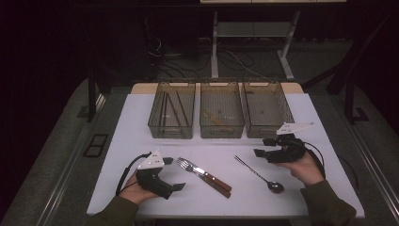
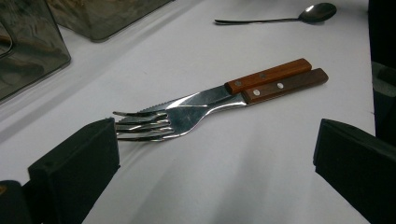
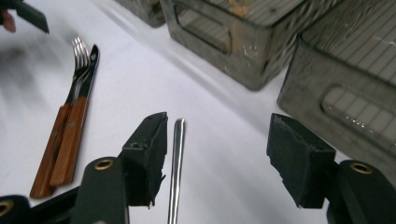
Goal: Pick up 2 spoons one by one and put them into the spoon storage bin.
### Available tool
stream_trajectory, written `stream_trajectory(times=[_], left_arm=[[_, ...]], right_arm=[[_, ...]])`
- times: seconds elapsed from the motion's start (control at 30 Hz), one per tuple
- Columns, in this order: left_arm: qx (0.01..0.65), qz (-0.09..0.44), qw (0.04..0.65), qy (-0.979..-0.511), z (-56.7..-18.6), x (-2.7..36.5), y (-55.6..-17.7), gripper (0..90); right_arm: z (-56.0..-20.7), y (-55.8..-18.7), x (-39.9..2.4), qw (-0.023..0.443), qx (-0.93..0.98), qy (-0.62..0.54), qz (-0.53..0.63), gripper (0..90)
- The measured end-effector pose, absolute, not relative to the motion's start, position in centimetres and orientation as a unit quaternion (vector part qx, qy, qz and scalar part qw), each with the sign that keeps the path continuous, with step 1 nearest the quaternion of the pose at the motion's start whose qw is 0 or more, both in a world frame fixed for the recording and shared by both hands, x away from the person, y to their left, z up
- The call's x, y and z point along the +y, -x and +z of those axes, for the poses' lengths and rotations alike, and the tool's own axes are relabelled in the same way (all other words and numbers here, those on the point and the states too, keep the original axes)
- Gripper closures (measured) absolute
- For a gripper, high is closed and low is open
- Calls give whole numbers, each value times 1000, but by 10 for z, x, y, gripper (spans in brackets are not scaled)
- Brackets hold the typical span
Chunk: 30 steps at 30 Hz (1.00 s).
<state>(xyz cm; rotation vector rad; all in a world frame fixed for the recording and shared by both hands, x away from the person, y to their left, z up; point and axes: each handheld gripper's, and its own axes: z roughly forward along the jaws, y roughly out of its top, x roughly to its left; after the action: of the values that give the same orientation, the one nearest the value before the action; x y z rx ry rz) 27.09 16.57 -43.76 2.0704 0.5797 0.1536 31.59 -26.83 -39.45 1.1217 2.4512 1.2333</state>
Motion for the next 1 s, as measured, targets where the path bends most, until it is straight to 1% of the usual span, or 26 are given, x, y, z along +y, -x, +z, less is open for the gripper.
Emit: stream_trajectory(times=[0.47, 0.7, 1.0], left_arm=[[237, 65, 471, -847, -438, 165, -271, 0], [237, 65, 469, -848, -438, 165, -271, 0], [238, 66, 469, -848, -438, 164, -271, 0]], right_arm=[[-409, -277, -295, 69, 833, -381, 394, 391], [-418, -260, -304, 60, 845, -381, 370, 422], [-429, -250, -310, 42, 853, -380, 354, 459]])
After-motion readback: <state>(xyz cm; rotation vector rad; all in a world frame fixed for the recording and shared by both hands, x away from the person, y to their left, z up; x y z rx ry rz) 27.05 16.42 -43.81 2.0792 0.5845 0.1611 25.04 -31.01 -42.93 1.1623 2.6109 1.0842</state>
